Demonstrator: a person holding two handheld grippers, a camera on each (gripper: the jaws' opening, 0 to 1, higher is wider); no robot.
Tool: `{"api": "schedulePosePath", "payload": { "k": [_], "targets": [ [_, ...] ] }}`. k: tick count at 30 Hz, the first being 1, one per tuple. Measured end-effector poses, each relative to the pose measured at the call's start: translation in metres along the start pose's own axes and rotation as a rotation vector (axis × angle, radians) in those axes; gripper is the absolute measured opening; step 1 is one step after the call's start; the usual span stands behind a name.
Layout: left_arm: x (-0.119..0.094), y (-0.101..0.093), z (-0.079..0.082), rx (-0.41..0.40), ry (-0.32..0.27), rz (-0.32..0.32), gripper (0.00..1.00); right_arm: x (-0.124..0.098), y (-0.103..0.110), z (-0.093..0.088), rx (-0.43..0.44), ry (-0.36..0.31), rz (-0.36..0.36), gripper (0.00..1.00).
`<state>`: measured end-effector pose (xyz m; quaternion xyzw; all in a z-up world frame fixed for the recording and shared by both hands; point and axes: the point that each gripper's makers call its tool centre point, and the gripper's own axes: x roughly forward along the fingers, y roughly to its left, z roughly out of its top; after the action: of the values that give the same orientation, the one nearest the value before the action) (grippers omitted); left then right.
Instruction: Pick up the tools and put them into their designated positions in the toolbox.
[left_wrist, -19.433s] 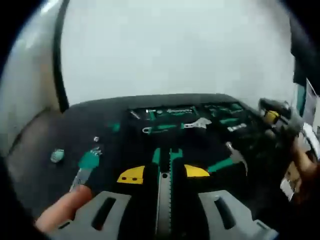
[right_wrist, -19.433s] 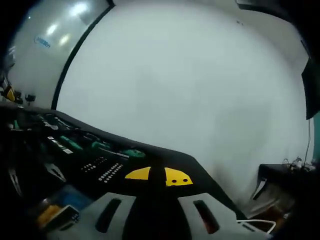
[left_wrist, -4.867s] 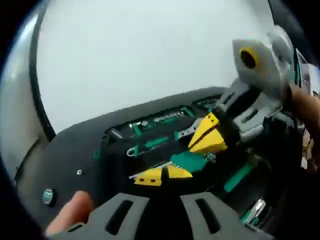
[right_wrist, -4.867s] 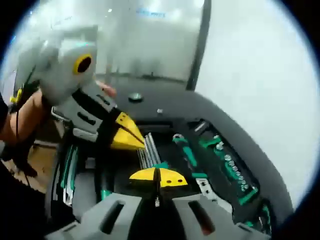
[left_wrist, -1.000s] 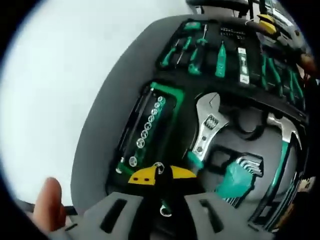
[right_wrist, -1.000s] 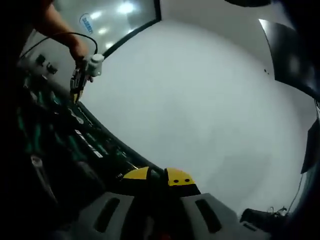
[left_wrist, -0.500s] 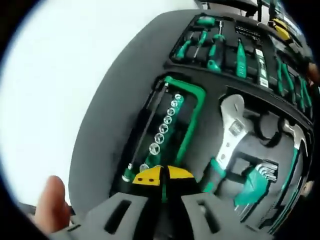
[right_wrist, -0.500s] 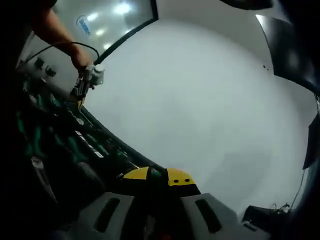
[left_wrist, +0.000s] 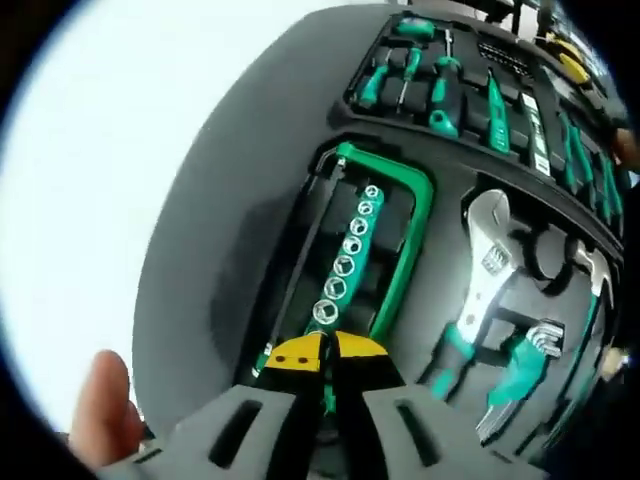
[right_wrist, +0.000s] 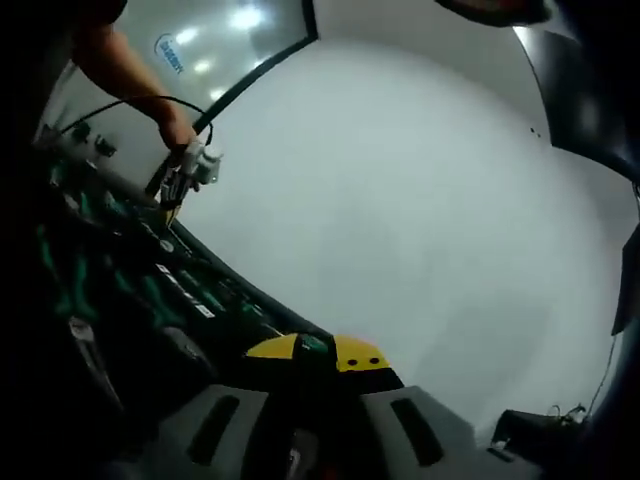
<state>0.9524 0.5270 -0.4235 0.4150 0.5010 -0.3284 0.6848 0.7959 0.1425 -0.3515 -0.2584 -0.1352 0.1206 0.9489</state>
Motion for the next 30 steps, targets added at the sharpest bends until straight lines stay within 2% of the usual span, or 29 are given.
{"api": "schedulePosePath", "payload": {
  "k": [3, 8, 13, 15, 18, 19, 20, 21, 22, 24, 25, 26, 27, 28, 29, 30],
  "targets": [
    [0.003, 0.001, 0.0, 0.027, 0.061, -0.074, 0.0, 0.0, 0.002, 0.0, -0.006, 0.003, 0.006, 0.09],
    [0.007, 0.001, 0.001, 0.043, 0.156, -0.141, 0.0, 0.001, 0.002, -0.002, -0.007, 0.011, 0.005, 0.09],
    [0.008, 0.002, 0.0, 0.032, 0.17, -0.168, 0.0, 0.001, 0.003, -0.002, -0.012, 0.012, 0.01, 0.09],
    [0.007, -0.001, -0.001, 0.017, 0.148, -0.158, 0.02, 0.001, 0.003, -0.002, -0.011, 0.014, 0.01, 0.09],
    [0.004, 0.002, 0.002, 0.061, 0.012, -0.119, 0.03, 0.0, 0.001, -0.001, -0.001, 0.008, 0.003, 0.09],
    [-0.001, 0.004, 0.002, 0.085, -0.005, -0.087, 0.03, 0.0, 0.0, -0.001, 0.001, 0.008, 0.002, 0.09],
    [-0.01, -0.001, 0.007, 0.113, -0.082, -0.069, 0.02, 0.0, 0.0, -0.002, 0.004, 0.011, 0.002, 0.09],
    [-0.016, -0.005, 0.011, 0.078, -0.145, -0.071, 0.03, 0.001, 0.0, -0.002, 0.005, 0.012, 0.002, 0.09],
    [-0.024, -0.008, 0.013, 0.008, -0.191, -0.055, 0.05, 0.001, 0.0, -0.002, 0.006, 0.013, 0.001, 0.09],
    [-0.033, -0.001, 0.01, -0.008, -0.199, -0.01, 0.06, 0.001, 0.0, -0.003, 0.005, 0.016, 0.001, 0.09],
    [-0.035, 0.001, 0.013, -0.037, -0.232, 0.003, 0.06, 0.001, 0.0, -0.002, 0.006, 0.014, 0.002, 0.09],
    [-0.032, 0.01, 0.014, -0.138, -0.282, 0.059, 0.06, 0.001, 0.001, -0.002, 0.006, 0.011, 0.004, 0.09],
    [-0.03, 0.014, 0.009, -0.14, -0.27, 0.106, 0.06, 0.001, 0.001, -0.002, 0.005, 0.01, 0.004, 0.09],
    [-0.026, 0.017, 0.002, -0.072, -0.222, 0.136, 0.06, 0.001, 0.001, -0.002, 0.002, 0.012, 0.004, 0.09],
    [-0.019, 0.022, -0.009, -0.089, -0.171, 0.177, 0.03, 0.001, 0.001, -0.002, 0.001, 0.012, 0.003, 0.09],
    [-0.014, 0.019, -0.012, -0.102, -0.17, 0.16, 0.01, 0.001, 0.001, -0.003, -0.001, 0.016, 0.002, 0.09]
  ]
}}
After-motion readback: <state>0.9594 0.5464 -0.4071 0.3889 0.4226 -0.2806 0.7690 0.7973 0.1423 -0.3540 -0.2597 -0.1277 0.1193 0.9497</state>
